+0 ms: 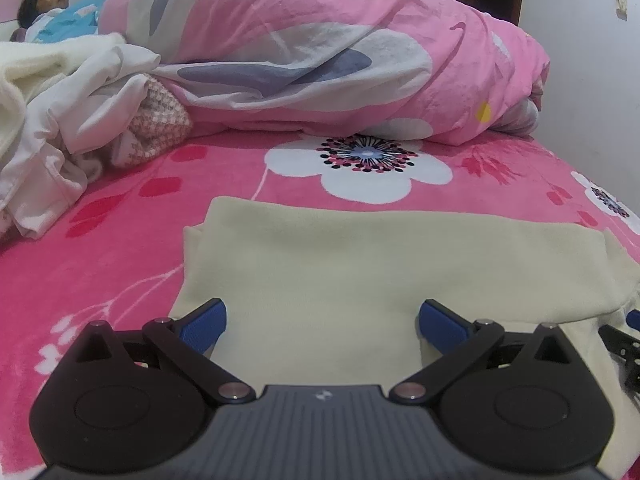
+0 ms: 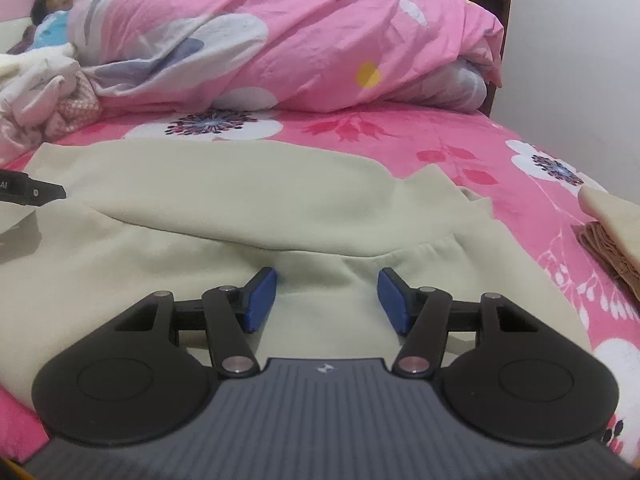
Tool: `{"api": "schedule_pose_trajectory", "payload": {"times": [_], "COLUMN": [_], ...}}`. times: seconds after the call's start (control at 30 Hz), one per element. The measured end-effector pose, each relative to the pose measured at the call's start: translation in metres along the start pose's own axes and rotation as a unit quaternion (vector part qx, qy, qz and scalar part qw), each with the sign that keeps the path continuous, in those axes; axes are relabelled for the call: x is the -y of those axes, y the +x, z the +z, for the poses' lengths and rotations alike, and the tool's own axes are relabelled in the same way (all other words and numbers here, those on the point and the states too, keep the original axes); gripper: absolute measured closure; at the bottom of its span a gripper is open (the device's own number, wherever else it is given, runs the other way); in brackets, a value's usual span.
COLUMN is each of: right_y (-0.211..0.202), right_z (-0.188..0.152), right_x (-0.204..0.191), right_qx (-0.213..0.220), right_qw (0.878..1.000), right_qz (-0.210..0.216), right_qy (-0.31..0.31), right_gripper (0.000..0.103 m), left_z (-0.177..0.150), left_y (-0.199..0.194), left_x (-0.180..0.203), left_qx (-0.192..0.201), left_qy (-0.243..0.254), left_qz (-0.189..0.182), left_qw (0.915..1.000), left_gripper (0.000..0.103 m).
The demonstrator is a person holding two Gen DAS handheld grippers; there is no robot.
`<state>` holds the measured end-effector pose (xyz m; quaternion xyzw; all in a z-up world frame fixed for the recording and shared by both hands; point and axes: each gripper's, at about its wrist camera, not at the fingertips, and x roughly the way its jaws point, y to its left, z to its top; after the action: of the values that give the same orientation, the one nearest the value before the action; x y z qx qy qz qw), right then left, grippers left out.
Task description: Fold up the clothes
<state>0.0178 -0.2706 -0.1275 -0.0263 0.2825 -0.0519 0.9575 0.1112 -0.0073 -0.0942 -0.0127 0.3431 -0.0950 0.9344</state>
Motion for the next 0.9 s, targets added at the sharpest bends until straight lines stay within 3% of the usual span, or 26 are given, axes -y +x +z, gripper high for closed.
{"api": "schedule_pose_trajectory", "payload": {"times": [0.27, 0.4, 0.63, 0.73, 0.9], "right_y": [-0.009, -0.018, -0.064, -0.058, -0.049], "right_z": [0.005, 0.013, 0.008, -0.006, -0.011], "right_x": [-0.01, -0.01, -0.04, -0.048, -0.032], "right_qx": [-0.01, -0.024, 0.009, -0.027, -0.048], "right_qw": [1.0, 0.999, 0.998, 0.997, 0.999], "right_qz": [-0.029, -0.03, -0.012, -0.002, 0.023], "right_qy": [-0.003, -0.005, -0.058, -0.074, -0.006], "right_gripper": [0.045, 0.038, 0.029, 0.024, 0.022], "left_z": [0.0, 0.0, 0.0, 0.0, 0.0], "left_y": [0.0, 0.0, 0.002, 0.003, 0.003], "left_x": [0.0, -0.001, -0.002, -0.002, -0.003], "left_qx": [-0.003, -0.004, -0.007, -0.008, -0.01], "left_qy": [-0.002, -0.004, -0.005, -0.006, -0.007], "left_qz": [-0.001, -0.003, -0.005, -0.005, -0.006], "left_qw": [1.0, 1.0, 1.0, 0.9999, 0.9999], "left_gripper": [0.0, 0.0, 0.0, 0.0, 0.0]}}
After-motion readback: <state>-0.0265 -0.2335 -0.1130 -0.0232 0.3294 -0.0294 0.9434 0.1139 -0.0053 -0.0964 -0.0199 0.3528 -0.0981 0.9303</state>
